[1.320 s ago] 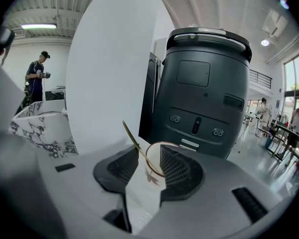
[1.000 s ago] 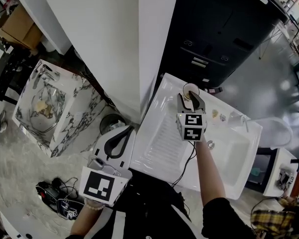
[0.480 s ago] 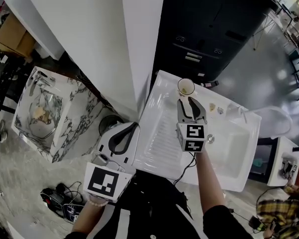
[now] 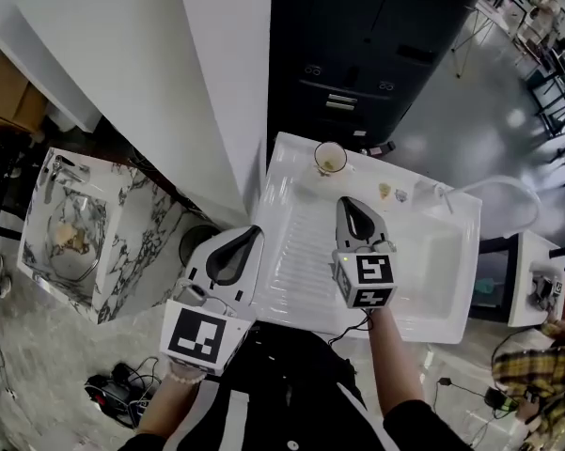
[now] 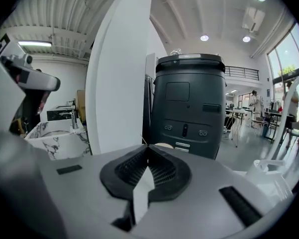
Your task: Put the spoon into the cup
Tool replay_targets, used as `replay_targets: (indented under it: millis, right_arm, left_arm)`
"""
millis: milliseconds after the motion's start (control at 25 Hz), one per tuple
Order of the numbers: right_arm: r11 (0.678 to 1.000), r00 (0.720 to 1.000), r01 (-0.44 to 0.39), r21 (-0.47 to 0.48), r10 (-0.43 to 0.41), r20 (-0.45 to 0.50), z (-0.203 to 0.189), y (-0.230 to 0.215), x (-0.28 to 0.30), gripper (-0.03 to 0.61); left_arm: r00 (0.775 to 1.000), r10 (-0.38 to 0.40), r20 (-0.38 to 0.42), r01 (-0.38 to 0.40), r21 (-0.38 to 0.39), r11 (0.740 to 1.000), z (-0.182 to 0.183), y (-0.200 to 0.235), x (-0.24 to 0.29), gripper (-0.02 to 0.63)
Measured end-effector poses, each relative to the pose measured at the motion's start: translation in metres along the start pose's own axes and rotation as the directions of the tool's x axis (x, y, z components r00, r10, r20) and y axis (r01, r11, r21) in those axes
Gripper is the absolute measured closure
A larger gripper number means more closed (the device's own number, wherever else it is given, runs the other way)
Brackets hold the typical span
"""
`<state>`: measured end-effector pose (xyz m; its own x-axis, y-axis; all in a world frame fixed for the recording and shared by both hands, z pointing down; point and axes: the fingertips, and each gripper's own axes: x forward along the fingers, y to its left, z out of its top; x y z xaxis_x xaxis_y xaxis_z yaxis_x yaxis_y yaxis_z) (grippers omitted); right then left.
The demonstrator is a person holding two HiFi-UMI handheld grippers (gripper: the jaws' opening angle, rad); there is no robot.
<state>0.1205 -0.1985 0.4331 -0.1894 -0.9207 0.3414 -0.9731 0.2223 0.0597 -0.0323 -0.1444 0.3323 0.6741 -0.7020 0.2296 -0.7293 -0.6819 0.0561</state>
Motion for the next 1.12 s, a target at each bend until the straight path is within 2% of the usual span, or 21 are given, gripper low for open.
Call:
replay_targets:
  millis: [200,640,1120]
  right_arm:
    - [1.000,0.999,0.003,0.015,-0.004,0.041,0.011,0.003,-0.025,0.577]
    - [0.996,0.989,0.070,0.063,-0.078,0.124,0.042,-0.003,-0.085,0.577]
    - [0.993,0.984,0.096,0.063,-0.104,0.146,0.056,0.010,-0.115,0.577]
  left_arm:
    - [0.999,-0.036,0.009,0.036,0.026,0.999,0.004,-0.006,0.007,0.614]
    - [0.994,-0.099,0.035,0.097,0.064,0.993,0.019,-0.020,0.018,0.614]
    - [0.991,-0.124,0.041,0.121,0.067,0.990,0.023,-0.022,0.019,0.614]
